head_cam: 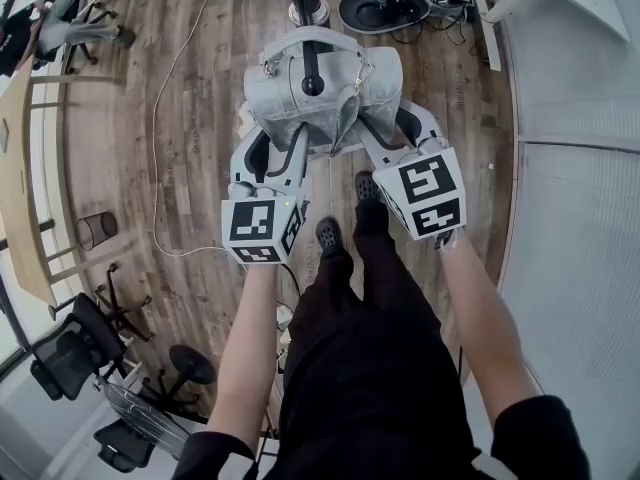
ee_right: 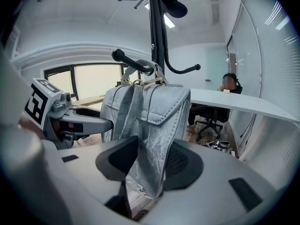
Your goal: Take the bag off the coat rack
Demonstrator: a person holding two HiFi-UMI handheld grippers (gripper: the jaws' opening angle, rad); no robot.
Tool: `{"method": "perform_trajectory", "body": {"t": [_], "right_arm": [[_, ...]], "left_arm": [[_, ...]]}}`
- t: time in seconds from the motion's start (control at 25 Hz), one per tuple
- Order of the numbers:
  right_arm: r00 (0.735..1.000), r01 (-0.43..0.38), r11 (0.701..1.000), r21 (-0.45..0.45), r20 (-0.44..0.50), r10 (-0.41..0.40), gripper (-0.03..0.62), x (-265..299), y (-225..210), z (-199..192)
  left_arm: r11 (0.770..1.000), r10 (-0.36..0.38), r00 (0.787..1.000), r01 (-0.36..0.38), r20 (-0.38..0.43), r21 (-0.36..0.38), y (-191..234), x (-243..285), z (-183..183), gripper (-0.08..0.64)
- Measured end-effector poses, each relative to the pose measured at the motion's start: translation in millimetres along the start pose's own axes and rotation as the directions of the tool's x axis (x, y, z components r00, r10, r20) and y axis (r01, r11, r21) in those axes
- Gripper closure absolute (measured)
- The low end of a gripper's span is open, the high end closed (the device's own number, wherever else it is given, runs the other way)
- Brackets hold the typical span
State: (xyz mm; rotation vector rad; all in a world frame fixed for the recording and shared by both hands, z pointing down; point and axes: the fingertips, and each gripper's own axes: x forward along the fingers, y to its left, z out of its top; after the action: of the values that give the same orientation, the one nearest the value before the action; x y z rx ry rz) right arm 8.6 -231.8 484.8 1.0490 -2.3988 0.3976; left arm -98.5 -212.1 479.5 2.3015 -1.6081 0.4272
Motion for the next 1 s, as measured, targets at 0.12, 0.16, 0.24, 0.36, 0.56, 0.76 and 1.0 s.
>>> {"method": "perform_trajectory", "body": {"t": [0.12, 0.16, 0.24, 0.36, 0.56, 0.76, 1.0], "right_arm": [[1.0, 0.01, 1.0, -0.004, 0.012, -0.01, 0.419, -9, 4, 6], [1.0, 0.015, 1.0, -0.004, 0.016, -0.015, 0.419, -13, 6, 7], [0.999, 0.024, 1.0, -0.002, 0.024, -0.024, 0.419, -19, 8, 10], [0.999, 0.041, 0.999, 0.005, 0.033, -0.041, 0.419, -25, 11, 15], [0.996, 0.072, 0.997, 0.003, 0.043, -0.072, 0.42, -43, 22, 12], [0.997, 0.075, 0.997, 0.011, 0.032, -0.075, 0.419, -53, 43, 1], [0.995, 0.101, 0.995, -0.005, 0.018, -0.101, 0.419, -75, 61, -16]], "left_arm": [[1.0, -0.01, 1.0, 0.01, 0.015, -0.001, -4, -8, 5, 0.377], [1.0, -0.016, 1.0, 0.016, 0.018, 0.002, -5, -12, 7, 0.382], [1.0, -0.022, 0.999, 0.022, 0.023, 0.01, -6, -16, 11, 0.385], [1.0, -0.025, 0.999, 0.024, 0.034, 0.017, -7, -22, 17, 0.393], [0.999, -0.042, 0.998, 0.041, 0.048, 0.029, -14, -43, 20, 0.396], [0.998, -0.062, 0.997, 0.062, 0.037, 0.012, -18, -63, 5, 0.394], [0.997, -0.08, 0.996, 0.08, 0.048, 0.003, -30, -89, -7, 0.394]]}}
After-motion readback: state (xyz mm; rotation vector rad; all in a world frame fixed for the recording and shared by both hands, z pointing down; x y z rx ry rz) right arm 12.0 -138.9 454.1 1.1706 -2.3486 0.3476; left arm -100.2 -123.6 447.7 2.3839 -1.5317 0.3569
